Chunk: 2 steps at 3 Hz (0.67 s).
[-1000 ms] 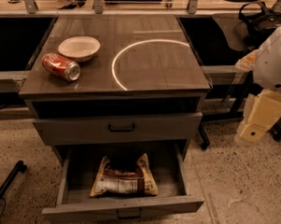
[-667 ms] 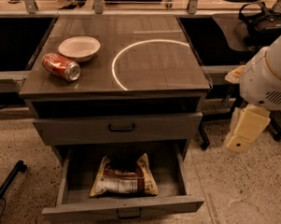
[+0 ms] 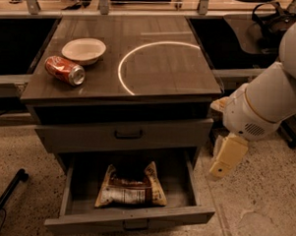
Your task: Pick brown chip bag from middle drawer and place on counter
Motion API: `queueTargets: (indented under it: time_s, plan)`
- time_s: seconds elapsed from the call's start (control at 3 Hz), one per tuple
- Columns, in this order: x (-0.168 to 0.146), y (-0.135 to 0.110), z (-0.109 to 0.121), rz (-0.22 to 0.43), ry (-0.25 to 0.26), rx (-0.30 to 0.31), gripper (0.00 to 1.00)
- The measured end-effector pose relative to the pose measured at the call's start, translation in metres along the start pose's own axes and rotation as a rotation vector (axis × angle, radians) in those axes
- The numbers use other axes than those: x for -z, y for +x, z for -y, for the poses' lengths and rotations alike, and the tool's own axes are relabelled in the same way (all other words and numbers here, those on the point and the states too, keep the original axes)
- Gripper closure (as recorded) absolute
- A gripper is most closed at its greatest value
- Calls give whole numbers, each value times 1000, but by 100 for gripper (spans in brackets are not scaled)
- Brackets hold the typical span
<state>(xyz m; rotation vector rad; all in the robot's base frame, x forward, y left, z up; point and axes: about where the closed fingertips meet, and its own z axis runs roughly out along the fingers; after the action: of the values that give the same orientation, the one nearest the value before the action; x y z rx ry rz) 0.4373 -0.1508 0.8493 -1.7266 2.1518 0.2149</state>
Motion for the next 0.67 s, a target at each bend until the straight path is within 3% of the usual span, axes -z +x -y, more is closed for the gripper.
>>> queueTargets:
  time_s: [0.67]
  plan:
    - [-16,0,0,30,-4,-20,0]
